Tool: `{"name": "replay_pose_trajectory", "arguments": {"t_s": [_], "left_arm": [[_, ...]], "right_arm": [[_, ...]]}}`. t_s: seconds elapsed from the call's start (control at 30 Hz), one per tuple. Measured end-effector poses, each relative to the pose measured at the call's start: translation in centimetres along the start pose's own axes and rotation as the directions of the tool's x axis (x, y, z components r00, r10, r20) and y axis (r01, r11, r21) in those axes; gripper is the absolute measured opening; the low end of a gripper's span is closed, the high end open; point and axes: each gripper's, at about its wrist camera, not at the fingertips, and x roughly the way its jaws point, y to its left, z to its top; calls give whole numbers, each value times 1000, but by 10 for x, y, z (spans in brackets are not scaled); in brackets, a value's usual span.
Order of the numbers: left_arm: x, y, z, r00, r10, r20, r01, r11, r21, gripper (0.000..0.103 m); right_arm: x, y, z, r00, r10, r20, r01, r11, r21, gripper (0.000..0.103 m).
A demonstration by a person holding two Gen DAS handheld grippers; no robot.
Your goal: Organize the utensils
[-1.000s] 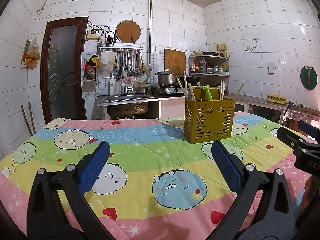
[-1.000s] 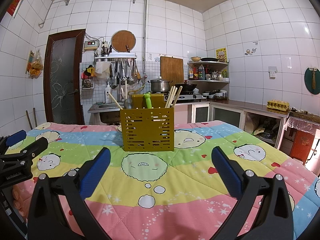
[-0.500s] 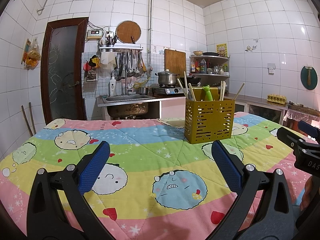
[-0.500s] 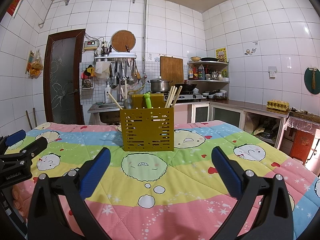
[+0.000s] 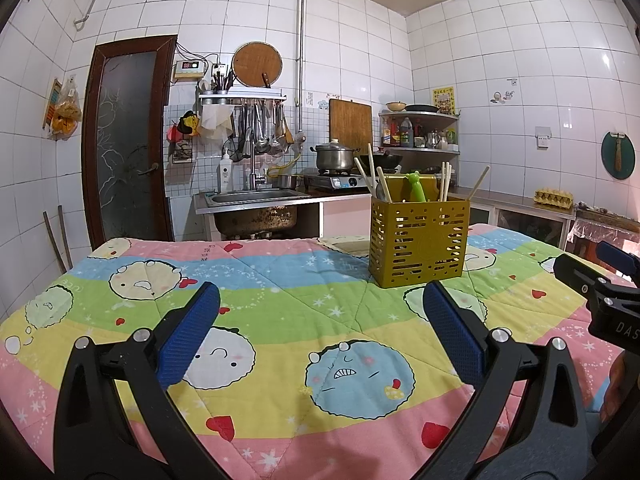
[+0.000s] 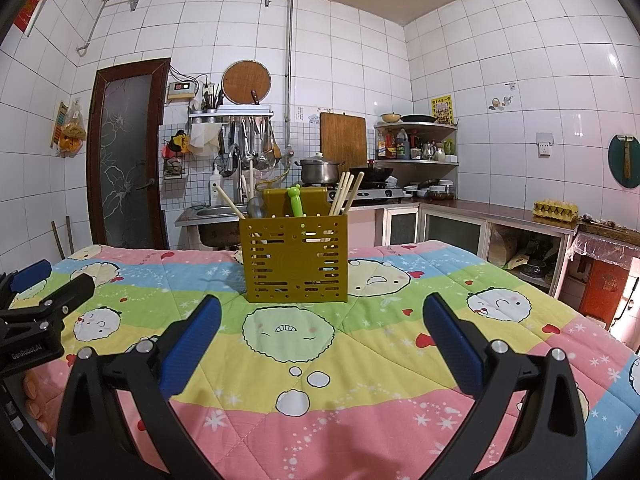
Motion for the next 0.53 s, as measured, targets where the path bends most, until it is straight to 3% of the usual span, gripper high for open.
{"name": "replay_pose_trajectory", "arguments": {"t_s": [0.53], "left_arm": [[2, 0, 6, 1000, 5, -1, -5, 1000, 4, 98]], "right_arm": [[0, -1, 0, 1000, -1, -1, 1, 1000, 0, 99]]}}
